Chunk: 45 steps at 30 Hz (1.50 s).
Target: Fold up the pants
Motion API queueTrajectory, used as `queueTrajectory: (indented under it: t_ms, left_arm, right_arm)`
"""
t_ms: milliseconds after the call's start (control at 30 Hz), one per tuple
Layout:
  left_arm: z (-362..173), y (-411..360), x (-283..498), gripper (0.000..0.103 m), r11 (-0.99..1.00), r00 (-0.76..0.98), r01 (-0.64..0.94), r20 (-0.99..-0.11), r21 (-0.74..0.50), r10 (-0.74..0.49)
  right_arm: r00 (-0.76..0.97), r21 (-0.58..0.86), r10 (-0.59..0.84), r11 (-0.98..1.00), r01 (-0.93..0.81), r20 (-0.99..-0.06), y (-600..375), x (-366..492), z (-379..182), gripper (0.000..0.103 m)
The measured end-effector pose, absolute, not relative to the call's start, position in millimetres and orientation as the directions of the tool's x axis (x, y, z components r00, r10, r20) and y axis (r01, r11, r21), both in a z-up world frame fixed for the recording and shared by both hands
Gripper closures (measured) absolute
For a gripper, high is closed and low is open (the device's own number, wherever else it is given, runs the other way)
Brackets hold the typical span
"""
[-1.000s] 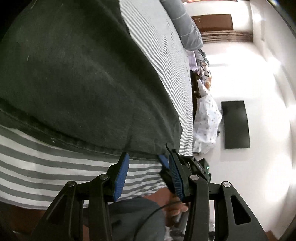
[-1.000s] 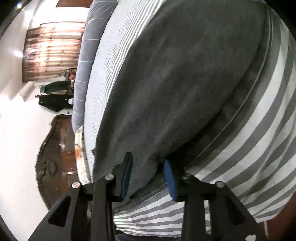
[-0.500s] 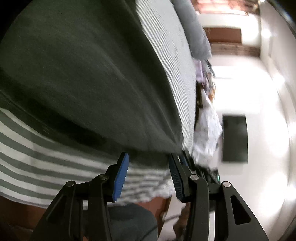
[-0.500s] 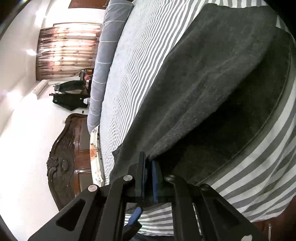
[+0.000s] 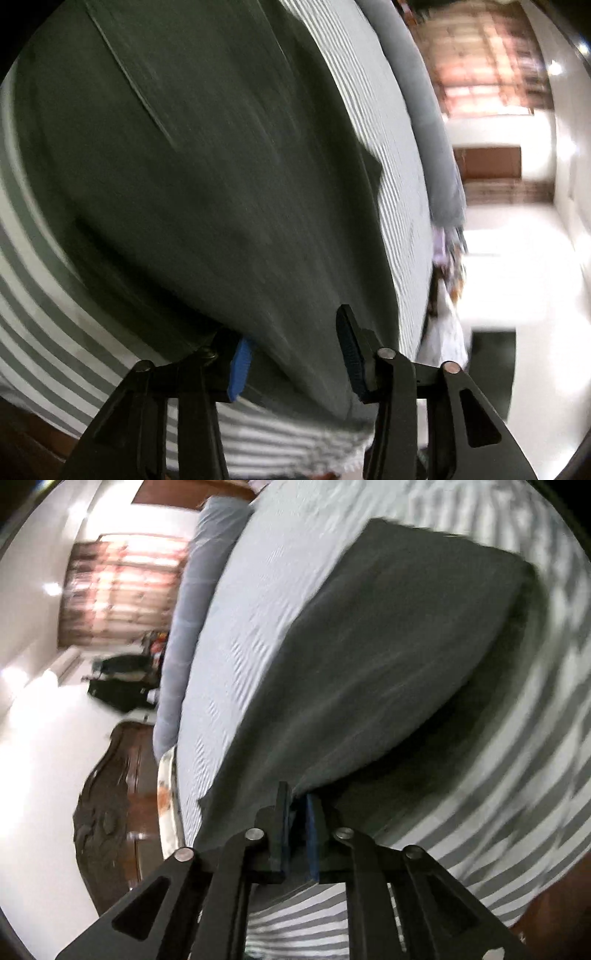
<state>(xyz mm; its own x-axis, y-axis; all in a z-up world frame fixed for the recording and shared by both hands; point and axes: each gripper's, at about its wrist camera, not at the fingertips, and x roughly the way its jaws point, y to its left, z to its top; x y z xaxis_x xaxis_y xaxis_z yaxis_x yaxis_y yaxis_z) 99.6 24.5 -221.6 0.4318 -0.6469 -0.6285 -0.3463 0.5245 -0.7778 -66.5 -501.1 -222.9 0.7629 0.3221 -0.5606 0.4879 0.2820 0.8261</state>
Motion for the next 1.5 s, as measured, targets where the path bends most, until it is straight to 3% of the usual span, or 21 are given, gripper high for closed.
queueTrajectory:
  t_ms: [67,467,567,800,967,1100,1200,1300,1500]
  left_arm:
    - [-222,46,102,0.072,0.513,0.462,-0.367,-0.631,-0.776,-0.623]
    - [-221,66,108,0.082,0.566,0.485,-0.367,-0.671,-0.738,-0.56]
    - [-212,57,113,0.098,0.63,0.47,-0.351,-0.712,-0.693,-0.521]
    - [-173,46,108,0.1,0.771,0.486,-0.216,-0.75,-0.6,-0.448]
    - [-167,39,101,0.1,0.843,0.467,-0.145,-0.787,-0.517,-0.402]
    - [-173,42,101,0.1,0.824,0.45,-0.182,-0.791,-0.537,-0.416]
    - [-167,48,105,0.1,0.791,0.457,-0.193,-0.766,-0.581,-0.452]
    - [-158,51,108,0.1,0.776,0.466,-0.189,-0.75,-0.602,-0.469]
    - [-157,52,107,0.1,0.773,0.456,-0.196,-0.753,-0.604,-0.474]
  right_arm:
    - [0.767,0.82,0.292,0.248,0.517,-0.572,-512,-74,-232,0.088]
    - [0.815,0.823,0.116,0.087,0.561,-0.567,-590,-113,-248,0.087]
    - [0.803,0.812,0.125,0.132,0.568,-0.583,-599,-112,-239,0.097]
    - [0.71,0.655,-0.027,0.364,0.662,-0.703,-603,-132,-185,0.099]
    - [0.729,0.706,0.08,0.339,0.621,-0.68,-600,-147,-200,0.096]
    - [0.764,0.767,0.133,0.25,0.591,-0.632,-583,-154,-215,0.079]
    - [0.799,0.818,0.186,0.2,0.54,-0.572,-566,-150,-221,0.077]
    - [0.805,0.85,0.274,0.191,0.491,-0.527,-538,-138,-224,0.069]
    - [0.777,0.862,0.378,0.166,0.479,-0.504,-505,-110,-244,0.069]
